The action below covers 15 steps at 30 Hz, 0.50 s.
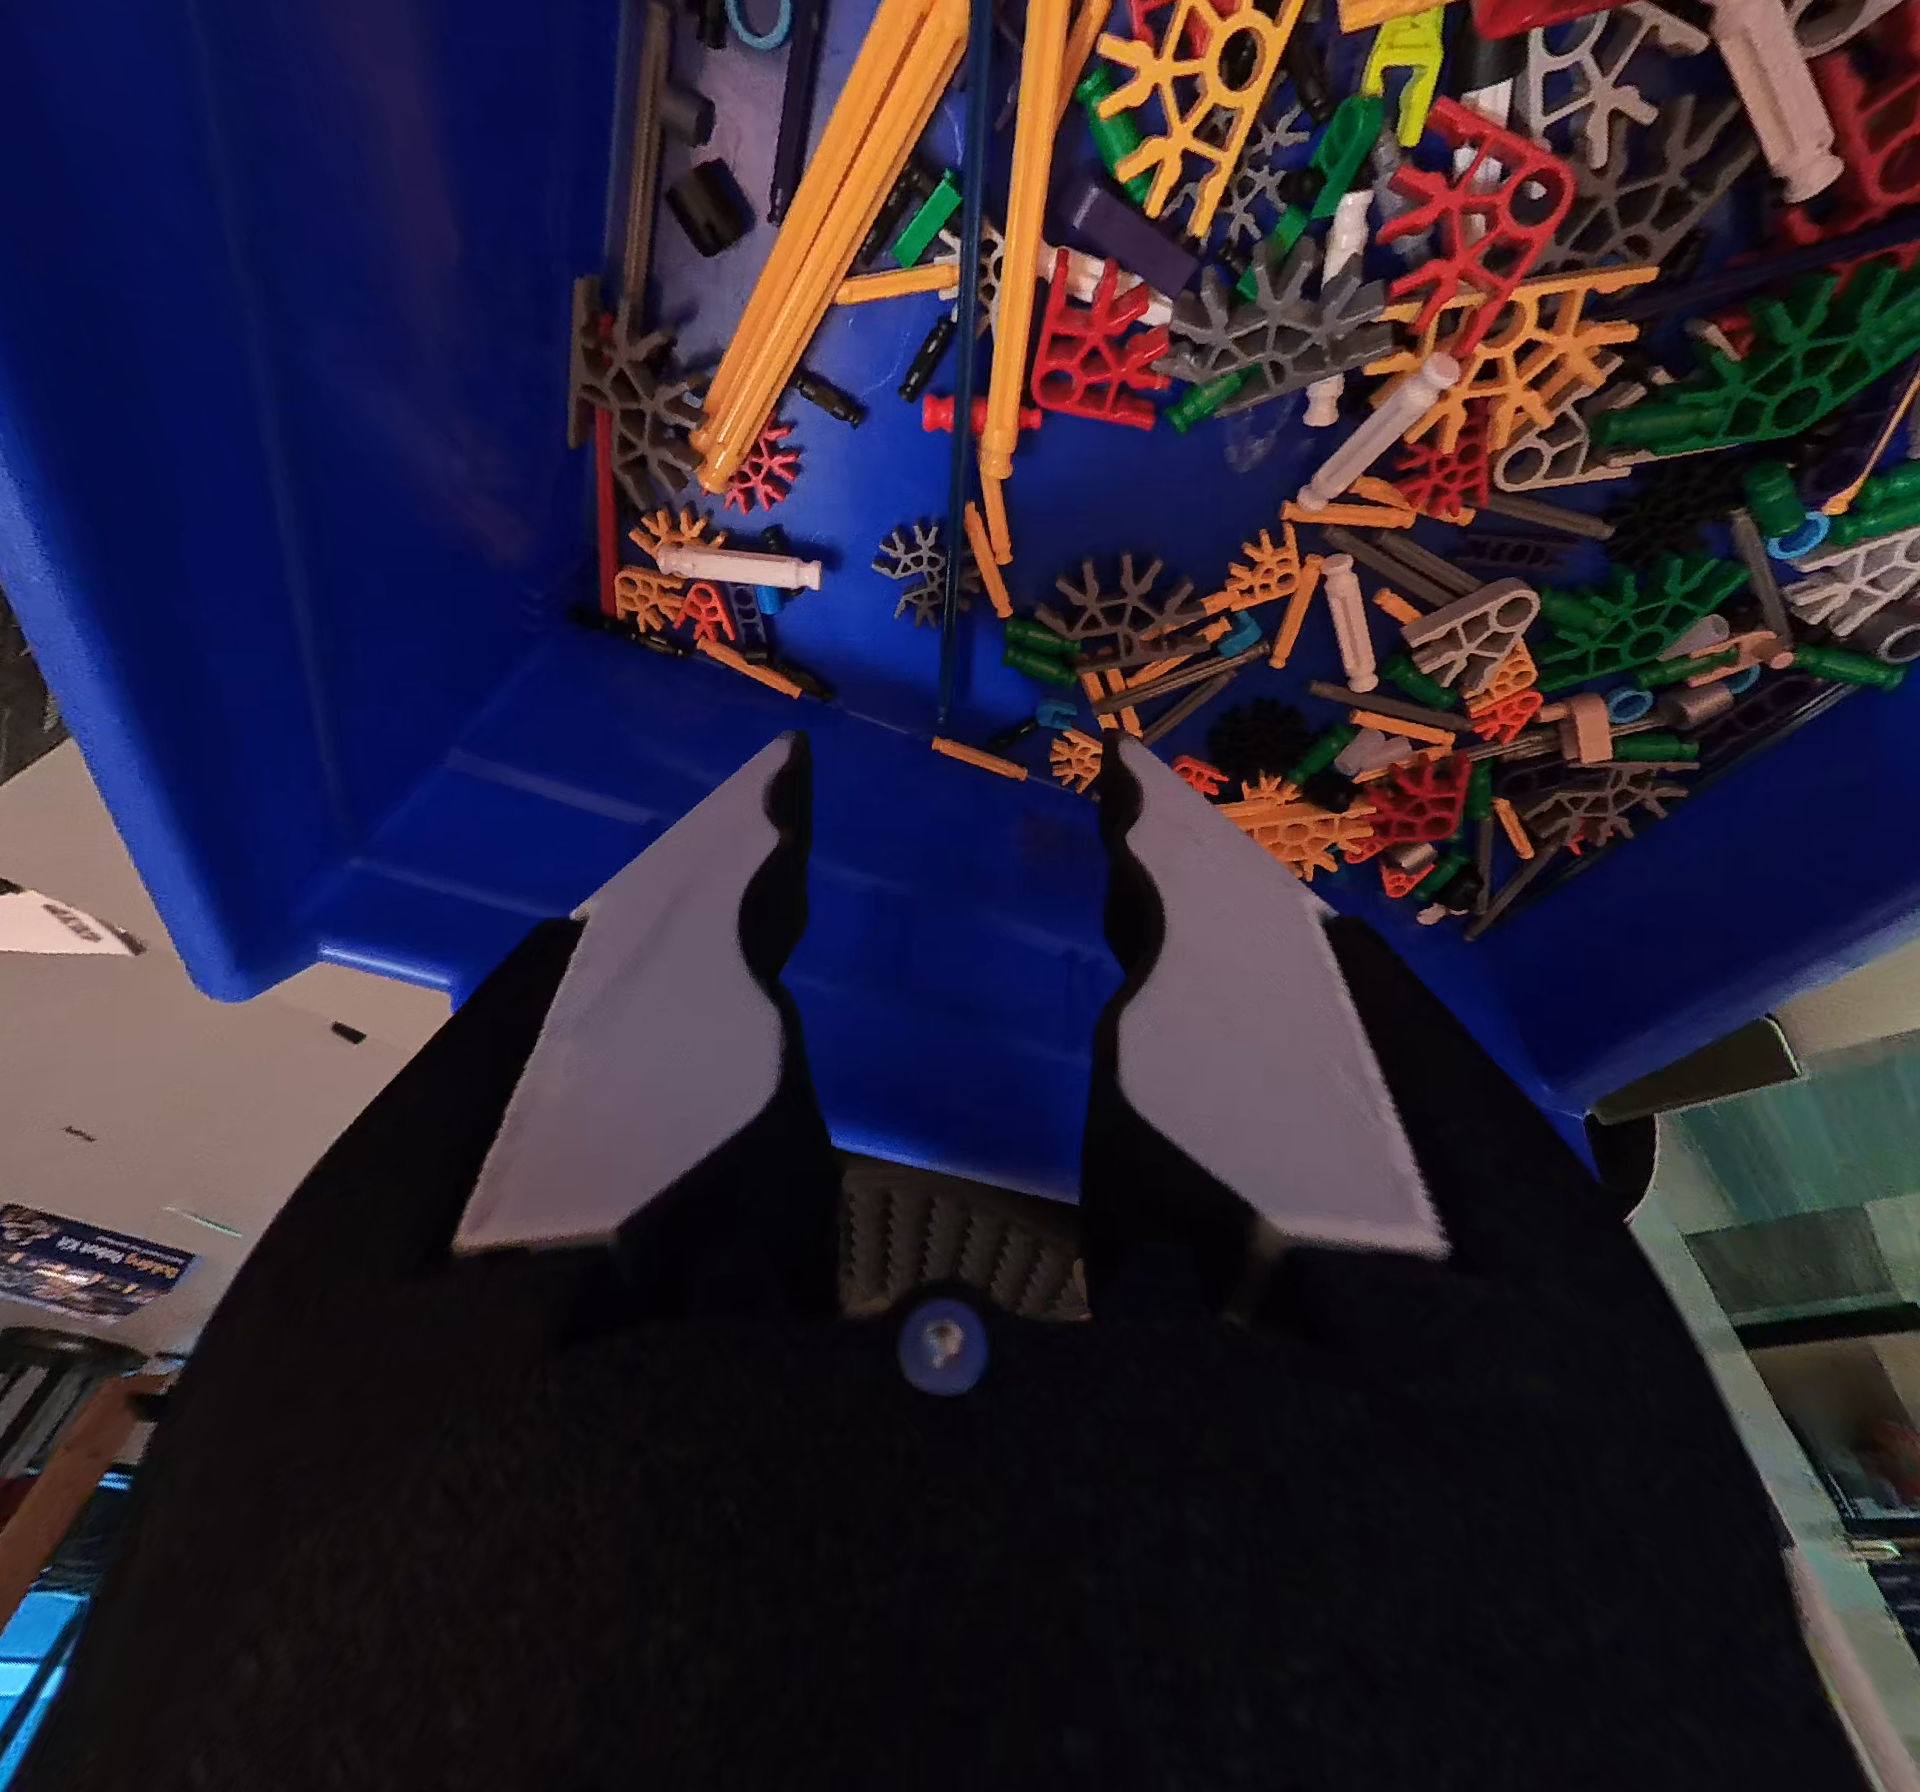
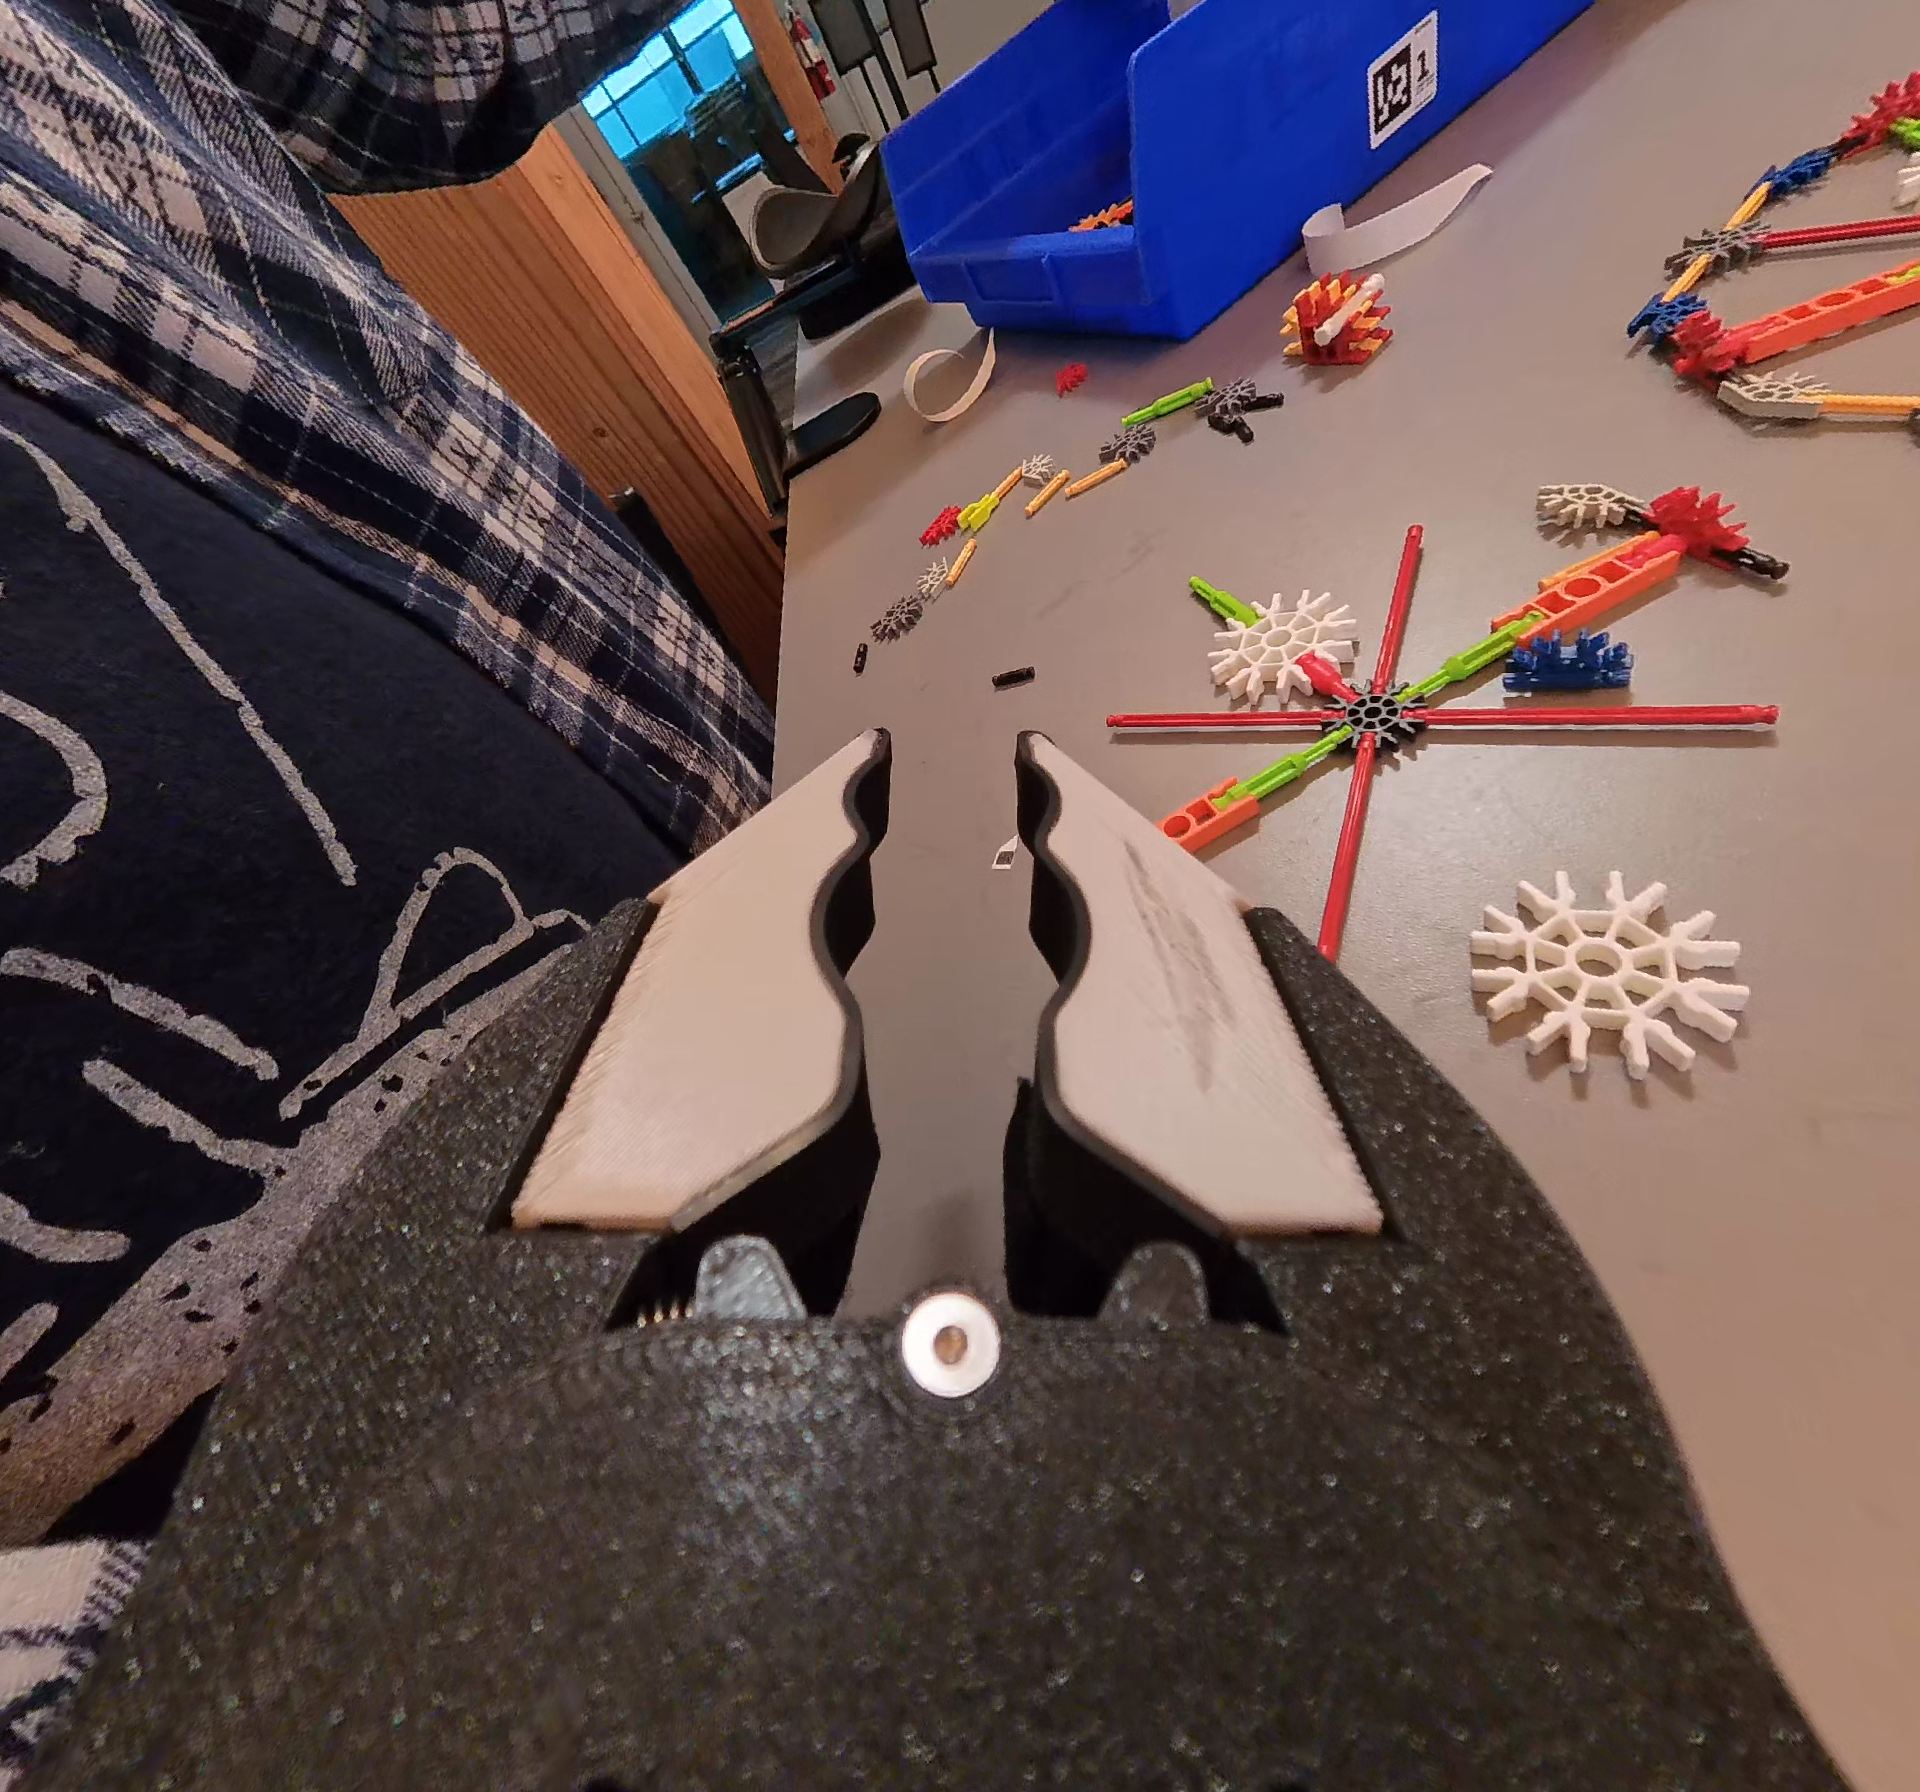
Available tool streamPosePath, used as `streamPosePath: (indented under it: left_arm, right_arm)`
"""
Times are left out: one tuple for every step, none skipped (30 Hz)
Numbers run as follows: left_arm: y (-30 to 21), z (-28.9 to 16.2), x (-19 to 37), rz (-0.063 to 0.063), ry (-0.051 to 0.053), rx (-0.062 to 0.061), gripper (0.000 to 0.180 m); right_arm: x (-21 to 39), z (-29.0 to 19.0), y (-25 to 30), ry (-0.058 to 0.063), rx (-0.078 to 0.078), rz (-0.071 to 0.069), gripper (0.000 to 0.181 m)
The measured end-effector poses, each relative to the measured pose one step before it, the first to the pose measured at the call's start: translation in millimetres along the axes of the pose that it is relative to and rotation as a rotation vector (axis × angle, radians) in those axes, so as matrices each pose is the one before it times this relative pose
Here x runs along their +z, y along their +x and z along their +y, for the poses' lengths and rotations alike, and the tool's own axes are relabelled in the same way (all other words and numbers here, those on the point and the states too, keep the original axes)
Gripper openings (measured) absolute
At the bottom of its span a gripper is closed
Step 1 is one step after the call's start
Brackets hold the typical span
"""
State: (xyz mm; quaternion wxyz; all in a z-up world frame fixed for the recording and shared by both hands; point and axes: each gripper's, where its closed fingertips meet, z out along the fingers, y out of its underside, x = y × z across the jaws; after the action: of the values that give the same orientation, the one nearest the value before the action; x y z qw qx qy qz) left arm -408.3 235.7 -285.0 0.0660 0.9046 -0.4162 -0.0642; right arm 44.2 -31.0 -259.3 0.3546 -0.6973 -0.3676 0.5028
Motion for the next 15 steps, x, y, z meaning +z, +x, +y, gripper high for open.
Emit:
streamPosePath:
  left_arm:
    - [0.92, -0.60, 0.27, 0.0028, 0.0022, 0.0014, 0.055]
    - [1.35, -1.31, 0.04, 0.0059, 0.0064, -0.0001, 0.055]
    - [1.04, -1.36, -0.21, 0.0032, 0.0071, 0.0008, 0.056]
    - [0.79, -1.72, -0.56, 0.0005, 0.0095, 0.0016, 0.056]
    - [1.52, -1.77, -0.74, 0.0032, 0.0088, 0.0002, 0.057]
    - [1.72, -1.57, -0.71, 0.0020, 0.0079, 0.0032, 0.057]
    - [1.23, -1.35, -0.50, -0.0020, 0.0052, 0.0035, 0.057]
    - [1.31, -0.46, -0.20, -0.0009, 0.0004, 0.0031, 0.058]
    - [1.49, -0.19, 0.28, 0.0015, -0.0015, 0.0029, 0.060]
    - [1.45, -0.23, 0.36, 0.0023, -0.0006, 0.0020, 0.062]
    - [0.31, -0.23, 0.47, -0.0021, -0.0009, 0.0004, 0.064]
    - [0.50, 0.54, 0.48, 0.0002, -0.0043, -0.0010, 0.065]
    - [0.82, 0.39, 0.55, 0.0030, -0.0033, -0.0001, 0.068]
    - [0.47, 0.01, 0.33, 0.0009, 0.0004, -0.0006, 0.069]
    - [0.48, -0.15, 0.05, 0.0008, 0.0009, -0.0011, 0.069]
  right_arm:
    - [-0.08, 0.01, -0.09, 0.0004, 0.0001, -0.0001, 0.023]
    - [-0.07, -0.03, -0.03, 0.0003, 0.0004, -0.0002, 0.023]
    - [0.05, 0.08, -0.02, -0.0007, 0.0000, 0.0000, 0.023]
    - [0.19, 0.14, -0.05, -0.0013, -0.0002, 0.0000, 0.023]
    - [0.10, 0.16, -0.02, -0.0013, 0.0001, 0.0002, 0.023]
    - [0.04, 0.09, -0.05, -0.0008, -0.0003, -0.0003, 0.023]
    - [-0.01, -0.12, -0.11, 0.0003, -0.0001, -0.0005, 0.023]
    - [-0.07, -0.03, -0.06, 0.0004, 0.0000, -0.0006, 0.023]
    - [0.03, 0.02, -0.31, -0.0002, -0.0011, -0.0010, 0.023]
    - [0.05, -0.01, -0.24, 0.0000, -0.0014, -0.0007, 0.023]
    - [-0.08, 0.01, -0.02, 0.0004, -0.0003, 0.0001, 0.023]
    - [0.04, -0.10, 0.10, 0.0004, -0.0001, 0.0001, 0.023]
    - [0.01, -0.14, -0.09, 0.0007, -0.0005, 0.0001, 0.023]
    - [-0.07, -0.02, 0.01, 0.0006, -0.0006, 0.0002, 0.023]
    - [0.00, -0.13, -0.01, 0.0003, -0.0004, 0.0000, 0.023]
